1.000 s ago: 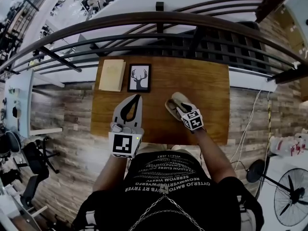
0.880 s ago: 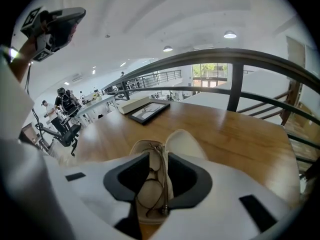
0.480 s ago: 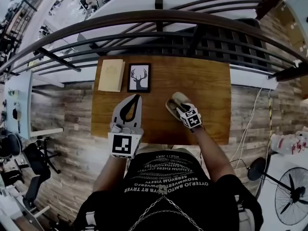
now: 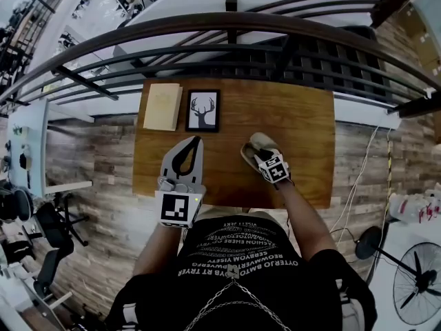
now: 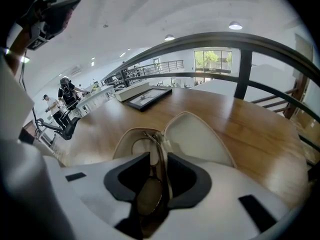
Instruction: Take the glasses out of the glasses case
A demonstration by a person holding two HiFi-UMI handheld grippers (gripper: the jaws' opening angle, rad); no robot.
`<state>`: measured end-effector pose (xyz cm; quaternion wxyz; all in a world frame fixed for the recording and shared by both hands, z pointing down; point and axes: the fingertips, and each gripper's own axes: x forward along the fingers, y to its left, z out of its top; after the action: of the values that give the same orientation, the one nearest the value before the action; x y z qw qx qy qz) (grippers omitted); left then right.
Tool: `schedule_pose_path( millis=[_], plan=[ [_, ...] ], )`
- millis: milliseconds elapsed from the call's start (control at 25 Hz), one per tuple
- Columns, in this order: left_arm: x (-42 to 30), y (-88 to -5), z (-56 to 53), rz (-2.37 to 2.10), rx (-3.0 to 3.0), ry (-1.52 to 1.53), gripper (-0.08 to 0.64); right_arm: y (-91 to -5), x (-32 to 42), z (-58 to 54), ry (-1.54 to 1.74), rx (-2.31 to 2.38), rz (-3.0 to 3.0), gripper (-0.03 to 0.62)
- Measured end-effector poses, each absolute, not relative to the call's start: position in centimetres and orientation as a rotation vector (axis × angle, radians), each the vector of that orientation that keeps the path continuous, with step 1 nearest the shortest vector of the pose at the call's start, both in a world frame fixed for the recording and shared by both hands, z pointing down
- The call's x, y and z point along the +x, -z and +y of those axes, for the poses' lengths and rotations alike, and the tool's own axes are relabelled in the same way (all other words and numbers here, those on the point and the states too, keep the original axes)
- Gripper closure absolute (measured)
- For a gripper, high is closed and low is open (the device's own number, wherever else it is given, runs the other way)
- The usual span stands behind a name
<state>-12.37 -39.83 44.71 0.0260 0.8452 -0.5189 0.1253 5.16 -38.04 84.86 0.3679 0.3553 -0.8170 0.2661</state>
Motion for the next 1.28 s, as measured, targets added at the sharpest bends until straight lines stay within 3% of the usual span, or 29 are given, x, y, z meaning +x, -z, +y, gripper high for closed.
schedule_pose_path(
  millis=[80, 120, 1280],
  plan=[
    [-12.4, -44.7, -39.9, -1.597, 2.616, -0.392, 0.531, -85.3, 5.5, -38.1, -0.669, 0.924, -2.053, 0.552],
    [-12.3, -44.7, -39.9, -1.593, 2.619, -0.39, 0.532, -85.5, 5.7, -38.1, -0.668, 0.927, -2.039, 0.555],
    [-10.3, -43.0, -35.8, -1.607, 2.65, -0.337, 0.532, -78.6, 7.8, -37.1, -0.726, 1.036, -2.179, 0.565]
  ],
)
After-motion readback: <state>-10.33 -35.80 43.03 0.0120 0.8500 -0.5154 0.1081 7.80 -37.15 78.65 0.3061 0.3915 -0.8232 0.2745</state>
